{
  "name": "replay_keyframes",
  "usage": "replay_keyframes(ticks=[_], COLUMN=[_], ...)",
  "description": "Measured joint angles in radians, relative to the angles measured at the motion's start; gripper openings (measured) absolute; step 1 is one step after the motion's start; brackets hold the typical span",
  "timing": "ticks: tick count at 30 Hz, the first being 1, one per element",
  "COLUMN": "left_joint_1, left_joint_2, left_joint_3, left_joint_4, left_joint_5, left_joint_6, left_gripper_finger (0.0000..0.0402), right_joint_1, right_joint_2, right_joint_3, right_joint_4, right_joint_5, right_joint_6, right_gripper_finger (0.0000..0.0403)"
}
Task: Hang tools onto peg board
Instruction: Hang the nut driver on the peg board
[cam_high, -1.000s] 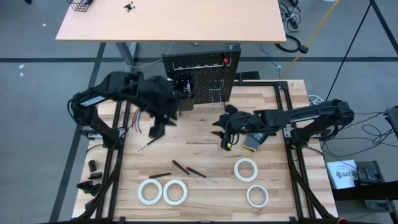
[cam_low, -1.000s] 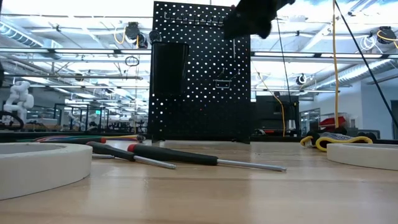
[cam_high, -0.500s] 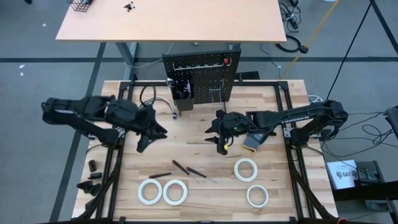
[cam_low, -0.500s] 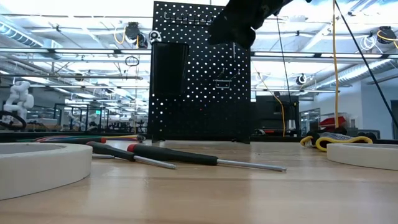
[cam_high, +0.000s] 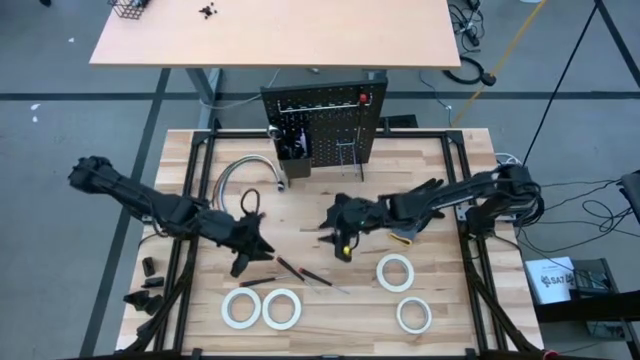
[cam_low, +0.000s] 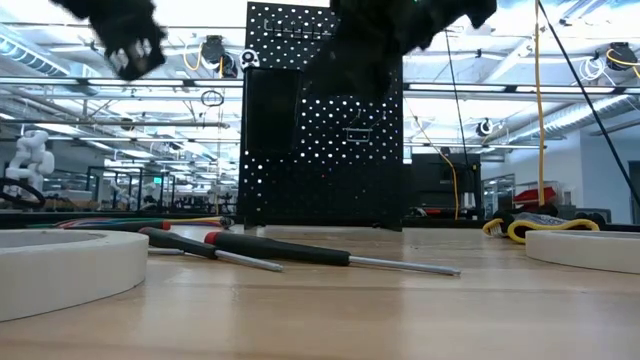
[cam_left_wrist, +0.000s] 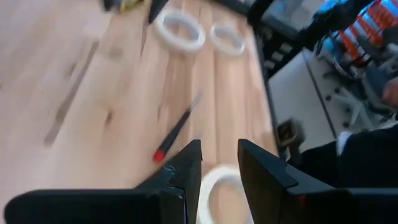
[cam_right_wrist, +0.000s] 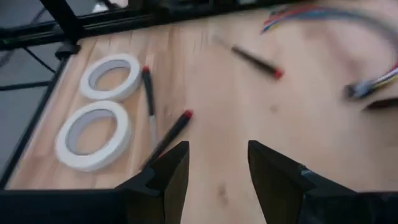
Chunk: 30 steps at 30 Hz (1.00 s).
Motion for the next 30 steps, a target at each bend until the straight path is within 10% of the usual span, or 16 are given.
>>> replay_keyframes(ticks=[22,30], left_joint_1=[-0.094,-0.094], left_joint_2=[0.0,0.0], left_joint_3=[-0.227,-0.227], left_joint_4=[0.489,0.495], left_joint_5=[-0.111,-0.113], left_joint_6=[0.133,0.137], left_gripper_finger=[0.0107,0.0107], right_joint_1=[0.269,0.336], right_joint_2=[0.325,0.449], right_joint_3=[0.006,0.154], right_joint_4=[0.226,0.113], right_joint_5=[0.177,0.451], right_joint_6=[0.241,0.188], right_gripper_finger=[0.0157,0.0157])
